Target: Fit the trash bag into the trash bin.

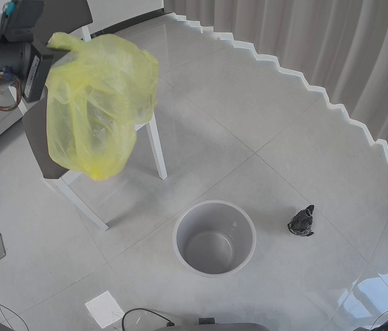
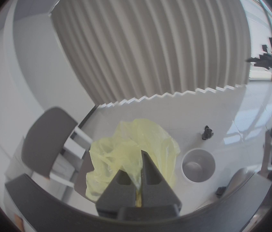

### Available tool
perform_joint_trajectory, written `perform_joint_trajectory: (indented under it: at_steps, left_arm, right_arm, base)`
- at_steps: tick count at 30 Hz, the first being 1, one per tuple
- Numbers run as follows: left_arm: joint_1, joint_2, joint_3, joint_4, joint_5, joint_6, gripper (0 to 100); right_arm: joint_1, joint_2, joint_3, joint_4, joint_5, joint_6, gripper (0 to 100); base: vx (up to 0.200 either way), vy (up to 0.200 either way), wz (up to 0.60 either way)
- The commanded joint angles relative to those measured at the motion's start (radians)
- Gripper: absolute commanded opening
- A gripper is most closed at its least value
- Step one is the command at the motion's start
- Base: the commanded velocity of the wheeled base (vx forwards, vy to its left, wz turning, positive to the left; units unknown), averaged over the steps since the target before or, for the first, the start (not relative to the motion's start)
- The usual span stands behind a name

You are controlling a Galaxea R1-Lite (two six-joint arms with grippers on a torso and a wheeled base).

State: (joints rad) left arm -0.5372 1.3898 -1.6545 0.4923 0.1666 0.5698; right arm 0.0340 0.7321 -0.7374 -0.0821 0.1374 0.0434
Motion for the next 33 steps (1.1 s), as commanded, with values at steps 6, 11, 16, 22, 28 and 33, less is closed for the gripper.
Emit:
perform_joint_trajectory:
  at_steps: [6,11,16,22,28,33]
  left_arm:
    - [-0.317,0.104,-0.315,0.167,0.183,0.271,0]
    - [-0.402,0.112,-0.312,0.167,0.261,0.3,0]
    - [-0.463,0.135,-0.312,0.169,0.323,0.395,0]
    - [-0.518,0.175,-0.346,0.172,0.387,0.483,0]
    - [-0.556,0.192,-0.346,0.172,0.396,0.484,0]
    - [-0.581,0.202,-0.346,0.172,0.395,0.484,0]
  right_arm:
    - [0.087,0.411,-0.241,-0.005,0.017,-0.066,100]
    - [0.089,0.48,-0.306,-0.004,0.054,-0.056,100]
    - [0.087,0.573,-0.362,-0.005,0.082,-0.054,100]
    - [0.089,0.656,-0.413,-0.005,0.088,-0.046,100]
    - [0.102,0.73,-0.476,-0.005,0.137,0.009,100]
    - [0.135,0.78,-0.539,-0.005,0.157,0.023,100]
  base:
    - [0.0,0.0,0.0]
    - [0.0,0.0,0.0]
    - [0.0,0.0,0.0]
    - [0.0,0.0,0.0]
    - [0.0,0.0,0.0]
    - [0.0,0.0,0.0]
